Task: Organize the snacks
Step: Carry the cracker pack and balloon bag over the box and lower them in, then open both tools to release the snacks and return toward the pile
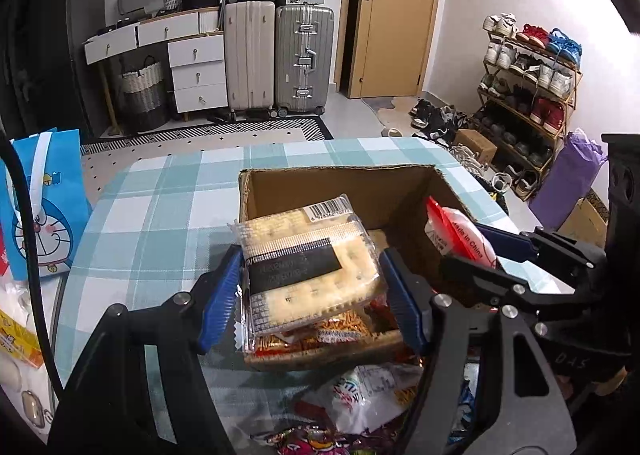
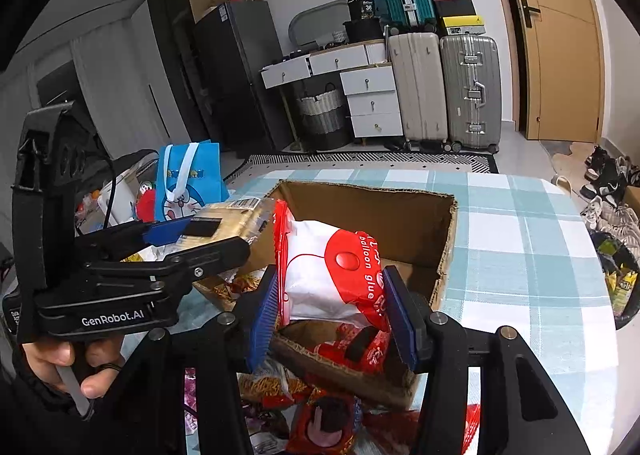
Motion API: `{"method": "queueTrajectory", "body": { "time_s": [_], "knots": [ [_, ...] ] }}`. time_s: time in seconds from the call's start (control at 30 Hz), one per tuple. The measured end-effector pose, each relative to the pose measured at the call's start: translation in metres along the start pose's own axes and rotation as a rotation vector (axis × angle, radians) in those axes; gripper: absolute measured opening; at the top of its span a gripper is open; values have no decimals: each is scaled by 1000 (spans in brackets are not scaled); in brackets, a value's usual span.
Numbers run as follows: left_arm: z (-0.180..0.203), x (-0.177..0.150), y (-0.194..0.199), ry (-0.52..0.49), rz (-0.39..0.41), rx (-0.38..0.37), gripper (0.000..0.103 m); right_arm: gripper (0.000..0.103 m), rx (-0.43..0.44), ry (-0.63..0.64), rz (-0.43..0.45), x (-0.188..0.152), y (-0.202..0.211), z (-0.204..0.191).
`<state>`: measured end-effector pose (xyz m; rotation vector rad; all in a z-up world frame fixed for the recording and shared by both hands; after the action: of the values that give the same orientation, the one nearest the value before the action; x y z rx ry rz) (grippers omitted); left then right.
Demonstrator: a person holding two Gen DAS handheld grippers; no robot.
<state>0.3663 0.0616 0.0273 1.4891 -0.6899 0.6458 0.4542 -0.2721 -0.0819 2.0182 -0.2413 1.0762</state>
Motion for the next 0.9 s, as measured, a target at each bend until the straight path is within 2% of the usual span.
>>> {"method": "queueTrajectory", "body": {
  "time_s": [0.37, 0.5, 0.8, 0.83, 0.87, 0.9],
  "knots": [
    [0, 3, -35, -1, -23, 2, 66, 51, -9, -8, -33, -1, -21, 6],
    [-5, 2, -47, -5, -39, 24, 67, 51, -21, -5, -38, -2, -27, 9],
    [0, 1, -52, -24, -30, 23, 72, 52, -32, -9, -33, 2, -28, 9],
    [0, 1, -49, -24, -23, 18, 74, 55, -37, -13, -24, 4, -26, 10],
    [0, 2, -46, -25, -16, 19, 81, 58, -43, -15, -16, 5, -22, 11],
    [0, 2, -41, -28, -6, 22, 82, 66, -45, -19, 0, 7, -16, 13]
  ]
}}
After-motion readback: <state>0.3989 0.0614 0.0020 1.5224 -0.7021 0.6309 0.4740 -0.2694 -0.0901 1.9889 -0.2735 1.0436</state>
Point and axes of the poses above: each gripper's, at about its wrist camera, not at the fingertips, and y roughly against the way its jaws point, z to its right, x to its top, the point moved 8 cm from there along -y, roughly the way its jaws point, and after that the axes turned 8 degrees about -y, right-handed, at the moved point
